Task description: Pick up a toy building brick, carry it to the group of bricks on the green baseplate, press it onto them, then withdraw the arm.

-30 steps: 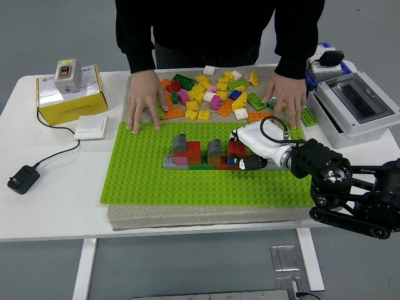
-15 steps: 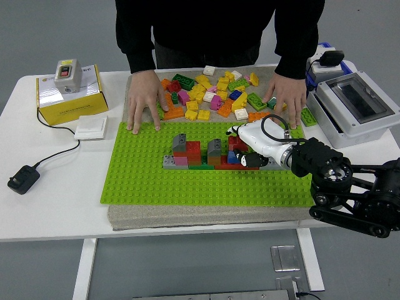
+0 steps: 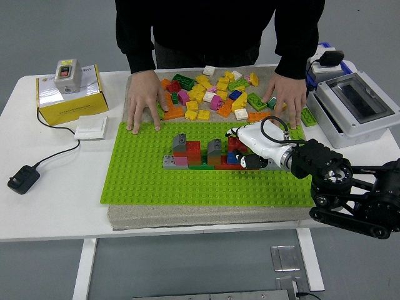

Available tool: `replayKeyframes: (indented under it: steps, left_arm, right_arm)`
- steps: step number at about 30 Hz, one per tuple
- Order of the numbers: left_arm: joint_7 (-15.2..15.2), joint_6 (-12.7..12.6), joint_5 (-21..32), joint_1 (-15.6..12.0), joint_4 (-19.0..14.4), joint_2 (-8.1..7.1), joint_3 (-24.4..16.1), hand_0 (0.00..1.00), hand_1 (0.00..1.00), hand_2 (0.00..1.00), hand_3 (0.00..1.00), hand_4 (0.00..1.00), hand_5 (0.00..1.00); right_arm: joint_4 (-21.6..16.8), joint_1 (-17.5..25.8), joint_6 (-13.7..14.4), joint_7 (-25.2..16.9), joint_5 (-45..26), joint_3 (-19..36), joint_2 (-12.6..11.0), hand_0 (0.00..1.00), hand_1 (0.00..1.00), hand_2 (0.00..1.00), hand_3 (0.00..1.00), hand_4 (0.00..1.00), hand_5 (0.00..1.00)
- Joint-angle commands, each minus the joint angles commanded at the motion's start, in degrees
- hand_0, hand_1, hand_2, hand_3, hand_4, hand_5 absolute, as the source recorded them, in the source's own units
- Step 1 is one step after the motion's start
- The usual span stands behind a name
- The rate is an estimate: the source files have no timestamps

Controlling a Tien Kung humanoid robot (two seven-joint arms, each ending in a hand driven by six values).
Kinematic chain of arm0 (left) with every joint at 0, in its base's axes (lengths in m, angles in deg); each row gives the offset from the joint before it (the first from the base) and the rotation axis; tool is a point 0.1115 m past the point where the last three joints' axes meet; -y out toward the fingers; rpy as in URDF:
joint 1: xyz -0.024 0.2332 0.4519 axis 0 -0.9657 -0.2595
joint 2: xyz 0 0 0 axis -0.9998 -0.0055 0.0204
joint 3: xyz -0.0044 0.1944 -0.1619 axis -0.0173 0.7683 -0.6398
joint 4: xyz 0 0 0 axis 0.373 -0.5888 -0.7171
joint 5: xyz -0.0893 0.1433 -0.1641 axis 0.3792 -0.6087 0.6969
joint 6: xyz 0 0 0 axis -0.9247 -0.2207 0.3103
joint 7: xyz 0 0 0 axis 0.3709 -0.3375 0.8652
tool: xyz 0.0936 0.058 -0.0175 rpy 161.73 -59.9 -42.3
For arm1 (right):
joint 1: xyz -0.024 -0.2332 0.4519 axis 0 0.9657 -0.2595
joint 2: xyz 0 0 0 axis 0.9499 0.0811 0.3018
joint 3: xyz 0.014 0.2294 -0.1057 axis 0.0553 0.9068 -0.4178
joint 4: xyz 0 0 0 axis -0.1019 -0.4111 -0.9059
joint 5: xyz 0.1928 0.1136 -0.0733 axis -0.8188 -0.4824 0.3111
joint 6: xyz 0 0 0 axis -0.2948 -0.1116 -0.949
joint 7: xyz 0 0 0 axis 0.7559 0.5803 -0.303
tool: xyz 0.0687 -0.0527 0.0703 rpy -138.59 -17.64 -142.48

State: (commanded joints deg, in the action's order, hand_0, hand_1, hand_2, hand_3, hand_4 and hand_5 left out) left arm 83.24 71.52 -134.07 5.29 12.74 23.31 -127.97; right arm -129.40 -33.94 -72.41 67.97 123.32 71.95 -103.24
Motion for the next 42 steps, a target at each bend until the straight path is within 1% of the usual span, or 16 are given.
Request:
replayKeyframes:
  steps: [16,23,42]
  left_arm:
    - [-0.1,0.0,0.5,0.0,0.0,0.01,0.6,0.609,0.597,0.536,0.594,0.113,0.712]
    - [-0.1,-0.1,0.7,0.1,0.0,0.01,0.8,0.608,0.596,0.534,0.592,0.11,0.71]
    - [-0.2,-0.1,0.7,0.1,0.0,0.02,0.9,0.608,0.594,0.532,0.589,0.097,0.702]
  right_arm:
    - [-1.4,0.4,0.3,-0.6,0.3,0.4,-0.7,0.105,0.148,0.678,0.827,0.367,0.309]
    - [-2.1,0.5,0.5,-0.7,0.0,0.3,-1.0,0.105,0.148,0.703,0.848,0.378,0.31]
    - [-2.0,0.8,0.7,-0.9,-0.3,0.2,-1.1,0.102,0.149,0.701,0.853,0.383,0.312]
